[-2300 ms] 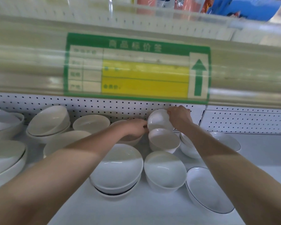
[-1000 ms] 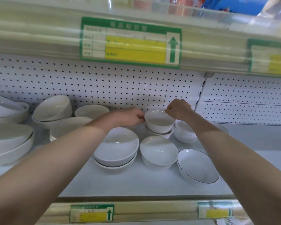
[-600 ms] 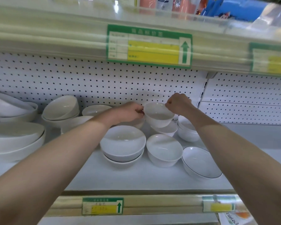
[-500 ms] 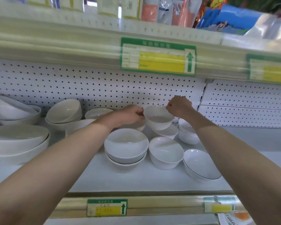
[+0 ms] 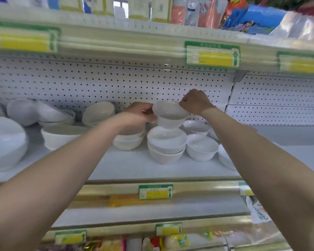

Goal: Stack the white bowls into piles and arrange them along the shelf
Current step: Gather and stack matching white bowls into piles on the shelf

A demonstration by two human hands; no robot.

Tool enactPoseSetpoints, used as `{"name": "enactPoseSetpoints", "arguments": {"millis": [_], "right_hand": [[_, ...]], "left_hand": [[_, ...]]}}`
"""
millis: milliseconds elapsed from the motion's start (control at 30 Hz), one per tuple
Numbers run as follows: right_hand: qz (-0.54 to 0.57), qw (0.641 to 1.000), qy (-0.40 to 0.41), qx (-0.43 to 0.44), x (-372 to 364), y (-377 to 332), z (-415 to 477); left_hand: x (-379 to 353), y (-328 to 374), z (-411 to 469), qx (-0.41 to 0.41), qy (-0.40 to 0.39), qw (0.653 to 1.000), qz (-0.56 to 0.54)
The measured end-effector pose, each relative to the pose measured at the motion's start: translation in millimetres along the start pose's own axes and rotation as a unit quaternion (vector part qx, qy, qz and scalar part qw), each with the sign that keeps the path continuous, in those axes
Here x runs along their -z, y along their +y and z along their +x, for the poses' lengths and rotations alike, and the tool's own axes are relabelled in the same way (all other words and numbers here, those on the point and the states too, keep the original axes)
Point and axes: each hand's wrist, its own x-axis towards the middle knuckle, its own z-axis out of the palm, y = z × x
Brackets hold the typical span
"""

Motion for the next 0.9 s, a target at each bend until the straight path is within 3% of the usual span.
{"name": "enactPoseSetpoints", "arguments": {"millis": [133,333,667,900], "right_hand": [[0.005,1.0,-0.012,-0.006,-17.2,-52.6,-25.2],[-0.003,0.998,-0.057,0.0,-45.1,-97.2,-60.7],[-0.083,0.993,-0.061,0.058,-65.7,-111.7,-101.9],[-0.177,0.98,-0.06,0.061,-78.9,-118.8,-116.0]], "left_hand": [[26.1,-23.7,-49.4,0.007,0.031,0.995,-0.09],[41.7,-62.4,-104.9,0.016,0.049,0.992,-0.119],[29.7,-95.0,-146.8,0.042,0.072,0.994,-0.065],[12.1,-106.5,-158.4,0.042,0.023,0.998,-0.039]]}}
